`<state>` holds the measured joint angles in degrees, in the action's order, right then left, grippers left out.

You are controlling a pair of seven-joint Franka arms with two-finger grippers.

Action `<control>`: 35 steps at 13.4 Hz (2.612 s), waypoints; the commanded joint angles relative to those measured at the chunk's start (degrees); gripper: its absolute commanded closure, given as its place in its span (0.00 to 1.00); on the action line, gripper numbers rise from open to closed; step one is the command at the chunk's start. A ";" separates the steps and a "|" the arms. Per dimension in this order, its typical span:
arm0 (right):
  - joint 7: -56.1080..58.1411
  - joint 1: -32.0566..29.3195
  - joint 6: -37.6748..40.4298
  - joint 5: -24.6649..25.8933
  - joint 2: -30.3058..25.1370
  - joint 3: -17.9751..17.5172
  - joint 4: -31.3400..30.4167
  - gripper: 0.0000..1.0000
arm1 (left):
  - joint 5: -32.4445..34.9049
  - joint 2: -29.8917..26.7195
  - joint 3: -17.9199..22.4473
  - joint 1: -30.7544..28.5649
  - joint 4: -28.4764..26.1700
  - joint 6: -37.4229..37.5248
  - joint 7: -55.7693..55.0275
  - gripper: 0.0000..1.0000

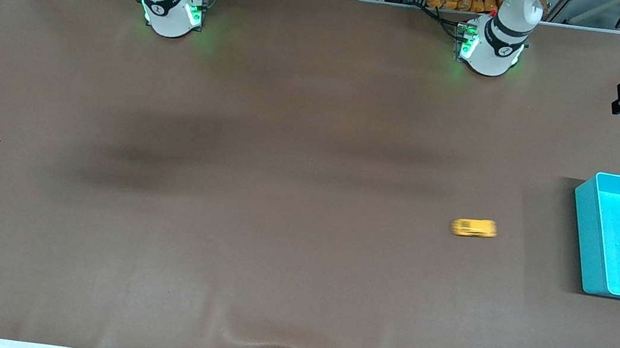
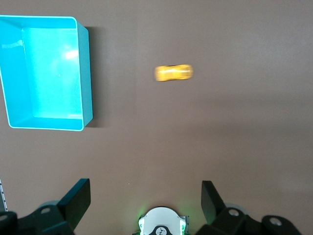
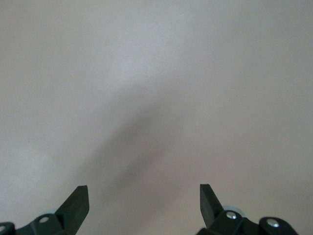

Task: Wind and store yellow beetle car
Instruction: 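Open the right gripper, releasing the car to roll toward the bin, then move the left gripper to the car beside the teal bin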

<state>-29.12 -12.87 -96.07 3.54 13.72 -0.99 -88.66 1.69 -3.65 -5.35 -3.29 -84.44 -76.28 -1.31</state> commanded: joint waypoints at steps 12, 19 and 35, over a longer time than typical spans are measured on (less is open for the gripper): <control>25.69 -2.16 10.28 -5.98 -7.73 0.11 0.06 0.00 | 1.30 10.93 -0.62 -0.40 0.42 -6.16 -5.44 0.00; 25.69 1.26 9.58 -8.29 -18.02 -0.07 -7.84 0.00 | 1.21 18.85 -0.36 -6.11 -1.86 -6.34 -10.46 0.00; 28.15 7.51 -9.13 -9.52 -24.70 -2.79 -17.51 0.00 | 1.21 23.86 -0.36 -20.16 -24.81 -46.66 -60.19 0.00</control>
<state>-1.77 -5.55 -102.94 -6.52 -5.89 -3.95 -100.87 1.75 18.99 -5.07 -20.55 -109.14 -119.08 -55.38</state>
